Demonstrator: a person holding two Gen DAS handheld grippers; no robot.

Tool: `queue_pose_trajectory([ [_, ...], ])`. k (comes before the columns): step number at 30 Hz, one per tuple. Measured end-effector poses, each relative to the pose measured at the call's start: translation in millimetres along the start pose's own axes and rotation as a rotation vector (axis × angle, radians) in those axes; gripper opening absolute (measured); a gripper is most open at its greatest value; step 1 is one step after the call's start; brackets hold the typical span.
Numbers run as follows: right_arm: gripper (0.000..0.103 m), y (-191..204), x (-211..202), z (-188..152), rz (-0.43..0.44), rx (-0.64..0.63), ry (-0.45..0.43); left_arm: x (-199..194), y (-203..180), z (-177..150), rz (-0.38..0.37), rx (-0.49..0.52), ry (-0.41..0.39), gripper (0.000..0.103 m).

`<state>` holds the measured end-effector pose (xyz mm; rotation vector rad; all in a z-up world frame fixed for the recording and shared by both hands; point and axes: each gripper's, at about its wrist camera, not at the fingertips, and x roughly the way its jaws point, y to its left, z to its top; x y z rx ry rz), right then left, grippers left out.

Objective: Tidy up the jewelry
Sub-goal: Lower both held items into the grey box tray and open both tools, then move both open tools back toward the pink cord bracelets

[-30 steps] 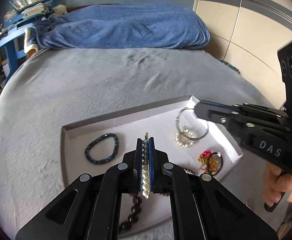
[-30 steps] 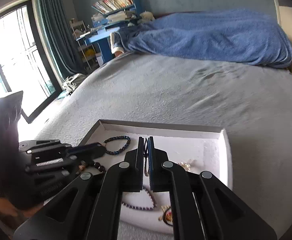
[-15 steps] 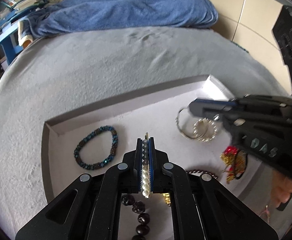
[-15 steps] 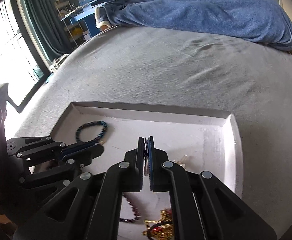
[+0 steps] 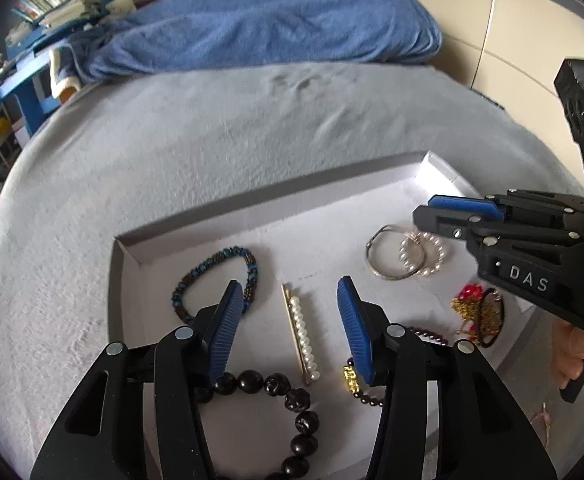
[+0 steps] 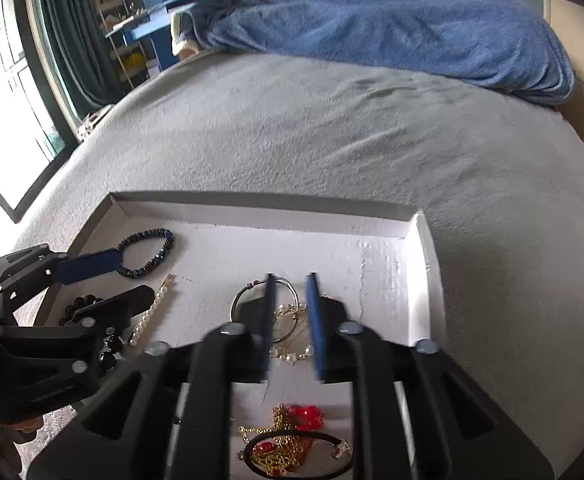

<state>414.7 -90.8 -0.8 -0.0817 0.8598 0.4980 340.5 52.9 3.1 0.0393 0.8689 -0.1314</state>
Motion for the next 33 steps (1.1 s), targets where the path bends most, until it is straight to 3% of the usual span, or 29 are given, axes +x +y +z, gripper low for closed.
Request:
queue_pose_trajectory([
  [5,0.041,-4,-16,-4,0.008,0.006,-0.039,-13,1,1,0.014,0.002,-0.026,0.052],
  [6,0.045,-4,-20,-6,0.010,0.011,-0.051,-15,1,1,0.018,-0.001,-0.031,0.057],
  [7,0.047,-5,-24,-7,0.011,0.015,-0.062,-20,2,1,0.026,-0.005,-0.045,0.078],
  [8,0.053,-5,-28,-9,0.009,0.018,-0.073,-26,2,0,0.036,-0.006,-0.076,0.083],
  [9,0.059,-7,-34,-12,0.007,0.024,-0.087,-30,2,-1,0.038,-0.004,-0.096,0.084],
  [13,0.066,-9,-49,-24,0.005,0.028,-0.114,-47,-1,-8,0.046,0.004,-0.134,0.088],
  [18,0.086,-12,-74,-48,-0.003,0.033,-0.161,-73,3,-23,0.033,-0.050,-0.193,0.091],
  [25,0.092,-17,-107,-90,-0.023,0.066,-0.203,-107,1,-53,-0.008,-0.111,-0.253,0.094],
  [33,0.095,-18,-129,-128,-0.040,0.078,-0.207,-116,-6,-92,-0.021,-0.143,-0.226,0.094],
])
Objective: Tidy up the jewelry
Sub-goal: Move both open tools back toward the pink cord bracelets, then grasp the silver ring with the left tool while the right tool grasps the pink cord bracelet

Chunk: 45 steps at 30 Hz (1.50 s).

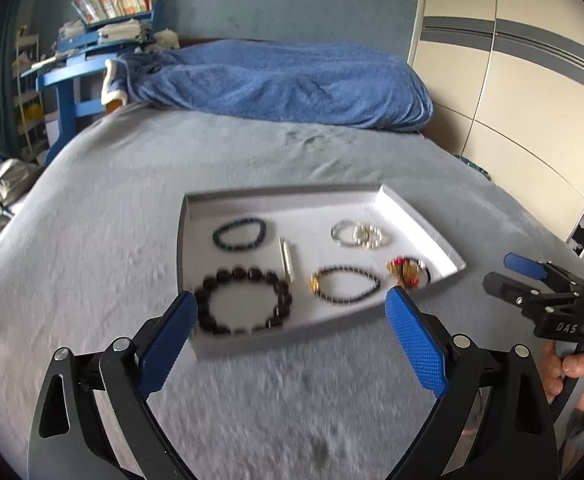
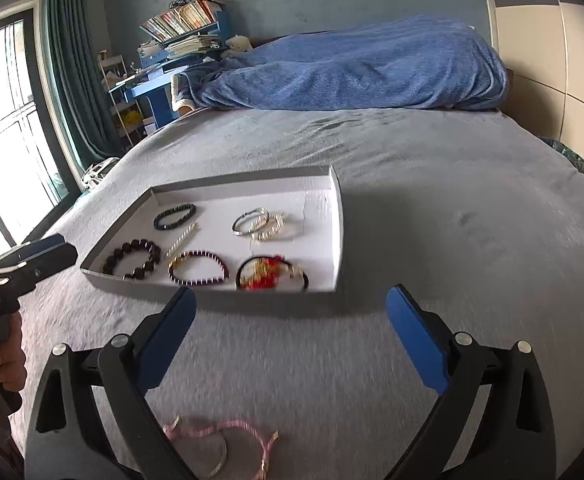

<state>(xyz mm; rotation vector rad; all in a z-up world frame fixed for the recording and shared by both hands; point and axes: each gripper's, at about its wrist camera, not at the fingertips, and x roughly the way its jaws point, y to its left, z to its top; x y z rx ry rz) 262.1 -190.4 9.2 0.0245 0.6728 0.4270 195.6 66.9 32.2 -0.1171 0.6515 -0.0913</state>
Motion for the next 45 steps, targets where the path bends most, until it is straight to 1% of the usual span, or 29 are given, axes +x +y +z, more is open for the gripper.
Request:
queue_pose_trajectory([
  [6,0.096,-8,-11,-24,-0.025,0.023,0.019,0,-1,-33,-0.012,-0.032,0.056,0.094],
  [11,0.096,-15,-16,-43,-0.057,0.049,0.045,-1,-10,-52,-0.031,-0.018,0.089,0.094],
  [15,0.096,-20,-21,-51,-0.067,0.066,0.053,-3,-24,-59,-0.057,0.017,0.100,0.094],
  [19,0.096,-20,-28,-58,-0.067,0.073,0.055,-5,-38,-62,-0.099,0.044,0.110,0.094],
  [25,0.096,-12,-33,-66,-0.055,0.037,0.072,-6,-64,-68,-0.170,0.099,0.139,0.093],
  [26,0.093,-9,-32,-67,-0.050,0.025,0.078,-7,-67,-70,-0.171,0.106,0.140,0.093],
  [27,0.086,-6,-29,-68,-0.045,0.007,0.092,-7,-70,-70,-0.172,0.110,0.143,0.093],
  [28,0.082,-3,-27,-70,-0.044,-0.005,0.104,-7,-72,-72,-0.173,0.115,0.145,0.093],
  [30,0.068,2,-23,-73,-0.041,-0.028,0.128,-8,-72,-73,-0.168,0.114,0.147,0.093],
  [33,0.062,5,-19,-75,-0.037,-0.044,0.147,-8,-71,-74,-0.164,0.102,0.153,0.093],
  [35,0.061,4,-18,-76,-0.036,-0.037,0.153,-6,-72,-73,-0.164,0.108,0.156,0.093],
  [37,0.058,1,-18,-76,-0.036,-0.021,0.158,-6,-76,-73,-0.169,0.125,0.160,0.093],
  [40,0.048,-2,-16,-78,-0.043,-0.009,0.171,-3,-87,-73,-0.182,0.162,0.171,0.093],
  [41,0.044,-2,-15,-79,-0.046,-0.011,0.178,-1,-91,-72,-0.184,0.175,0.176,0.093],
  [43,0.039,-1,-14,-80,-0.046,-0.023,0.184,1,-101,-71,-0.194,0.206,0.182,0.093],
  [45,0.031,1,-14,-80,-0.045,-0.035,0.189,6,-108,-71,-0.196,0.231,0.194,0.092],
])
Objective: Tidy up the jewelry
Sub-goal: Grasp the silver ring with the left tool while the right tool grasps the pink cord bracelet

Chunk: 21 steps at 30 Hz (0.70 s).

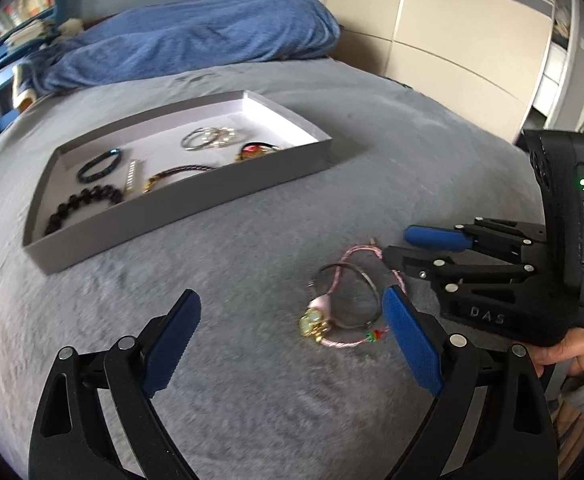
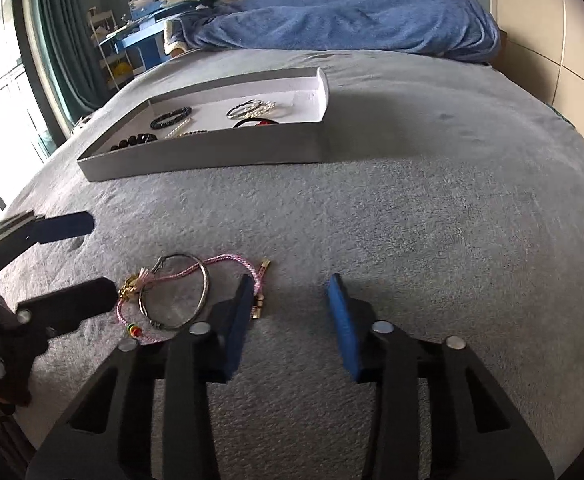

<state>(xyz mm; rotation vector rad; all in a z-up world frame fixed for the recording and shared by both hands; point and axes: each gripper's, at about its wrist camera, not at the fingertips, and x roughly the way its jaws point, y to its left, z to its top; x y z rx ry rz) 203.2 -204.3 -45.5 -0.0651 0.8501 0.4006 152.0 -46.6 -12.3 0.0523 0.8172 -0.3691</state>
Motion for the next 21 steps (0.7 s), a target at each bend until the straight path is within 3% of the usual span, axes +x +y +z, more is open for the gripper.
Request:
queue_pose_trajectory([
  [14,0.020,-4,-2,-1,0.007,0.022,0.001,31,-27,12,-0.001,0.124,0.091,0.087],
  [21,0.019,-5,-1,-1,0.013,0.027,0.004,42,-28,6,-0.004,0.140,0.144,0.069],
])
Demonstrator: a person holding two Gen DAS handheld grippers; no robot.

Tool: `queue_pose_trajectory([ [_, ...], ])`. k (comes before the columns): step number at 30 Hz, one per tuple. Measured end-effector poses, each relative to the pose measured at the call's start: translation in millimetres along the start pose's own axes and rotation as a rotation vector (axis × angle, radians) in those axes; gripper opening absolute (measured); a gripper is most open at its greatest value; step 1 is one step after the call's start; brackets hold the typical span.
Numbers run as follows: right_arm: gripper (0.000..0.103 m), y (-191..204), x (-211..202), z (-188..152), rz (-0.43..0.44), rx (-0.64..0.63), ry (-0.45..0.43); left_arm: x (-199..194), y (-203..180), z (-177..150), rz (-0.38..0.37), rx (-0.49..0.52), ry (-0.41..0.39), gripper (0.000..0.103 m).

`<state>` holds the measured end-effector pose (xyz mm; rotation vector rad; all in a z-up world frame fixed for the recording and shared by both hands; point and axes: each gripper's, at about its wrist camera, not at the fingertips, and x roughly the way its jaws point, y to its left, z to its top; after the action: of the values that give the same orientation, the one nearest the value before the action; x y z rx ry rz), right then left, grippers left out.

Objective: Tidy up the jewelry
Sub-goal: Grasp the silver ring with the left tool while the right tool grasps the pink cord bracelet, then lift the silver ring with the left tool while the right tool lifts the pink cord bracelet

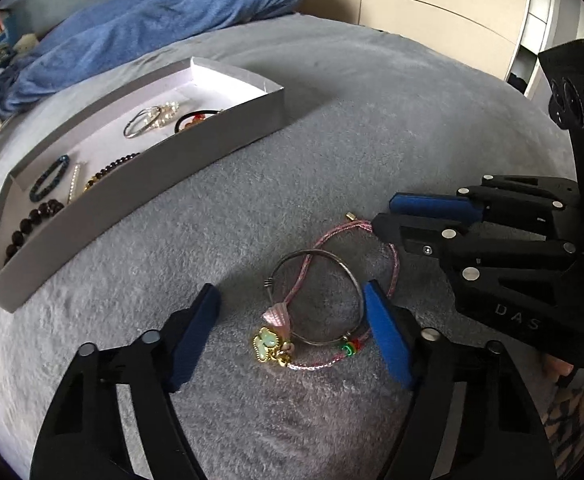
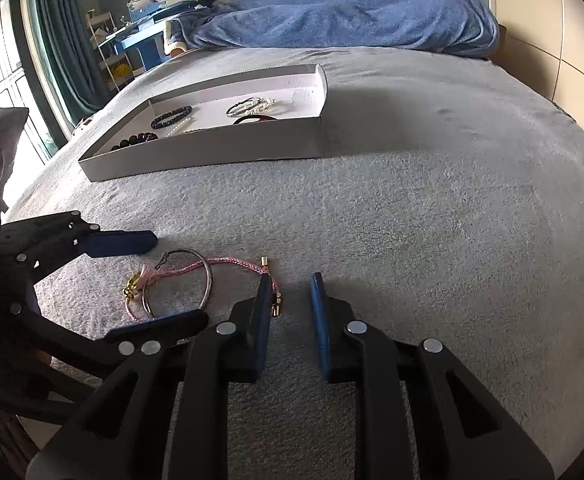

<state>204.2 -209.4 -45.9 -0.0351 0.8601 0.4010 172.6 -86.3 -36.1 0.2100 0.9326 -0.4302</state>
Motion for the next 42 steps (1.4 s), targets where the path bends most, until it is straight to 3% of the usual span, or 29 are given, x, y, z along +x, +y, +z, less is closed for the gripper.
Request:
queue_pose_trajectory([
  [2,0.019,0,0,0,-0.001,-0.001,-0.001,-1,1,1,-0.004,0.005,-0.013,0.046],
  [9,0.013,3,2,0,-0.003,-0.018,-0.003,-18,24,0,-0.042,-0.118,-0.107,0.046],
  [12,0.004,7,2,-1,-0.001,-0.041,-0.004,-30,45,-1,-0.041,-0.219,-0.165,0.046],
  [16,0.004,8,1,-1,-0.006,-0.050,-0.012,-41,65,-1,-0.016,-0.284,-0.200,0.045],
  [28,0.002,7,-14,2,0.021,-0.025,-0.094,-53,98,-40,0.046,-0.329,-0.150,0.045],
  [36,0.000,4,-30,7,0.062,0.009,-0.176,-54,98,-45,0.049,-0.326,-0.143,0.045],
  [42,0.000,5,-23,8,0.063,0.017,-0.131,-49,95,-47,0.051,-0.316,-0.104,0.046],
])
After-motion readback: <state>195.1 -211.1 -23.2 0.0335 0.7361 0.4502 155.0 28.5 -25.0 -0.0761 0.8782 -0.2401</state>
